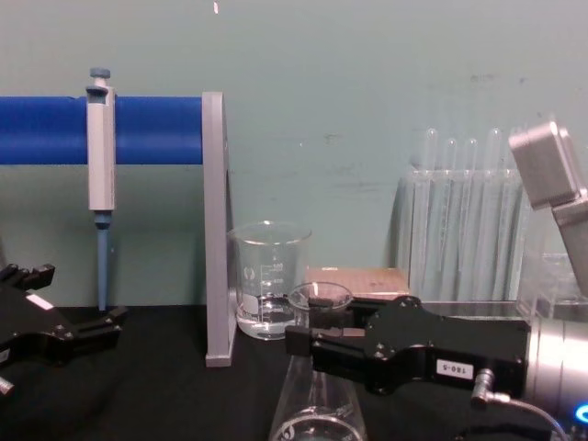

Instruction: Grasp the erlenmeyer flask with one hand, shake it three times, then place it back.

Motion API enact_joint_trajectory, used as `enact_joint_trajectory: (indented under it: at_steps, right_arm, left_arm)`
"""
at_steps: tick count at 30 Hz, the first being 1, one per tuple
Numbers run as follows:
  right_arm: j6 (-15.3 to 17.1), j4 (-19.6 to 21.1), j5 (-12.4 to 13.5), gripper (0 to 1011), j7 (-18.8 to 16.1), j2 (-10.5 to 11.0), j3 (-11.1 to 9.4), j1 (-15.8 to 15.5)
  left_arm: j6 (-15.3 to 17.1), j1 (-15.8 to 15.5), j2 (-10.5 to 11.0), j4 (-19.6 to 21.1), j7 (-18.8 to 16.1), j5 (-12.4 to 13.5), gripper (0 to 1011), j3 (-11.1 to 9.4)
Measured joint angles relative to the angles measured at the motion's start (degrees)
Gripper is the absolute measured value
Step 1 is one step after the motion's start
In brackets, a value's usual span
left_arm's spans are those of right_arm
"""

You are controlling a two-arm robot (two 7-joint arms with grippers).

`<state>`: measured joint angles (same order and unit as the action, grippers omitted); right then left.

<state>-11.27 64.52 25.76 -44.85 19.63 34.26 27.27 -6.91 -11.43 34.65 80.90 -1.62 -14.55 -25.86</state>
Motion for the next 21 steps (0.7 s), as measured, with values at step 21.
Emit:
enact_joint_trajectory:
  at_steps: [21]
  right_arm:
    - [0.29, 4.86, 2.19, 457, 1.14, 0.92, -2.16, 0.20]
  left_arm:
    - [0.00, 0.00, 0.00, 0.00, 0.00, 0.00, 1001, 0.00]
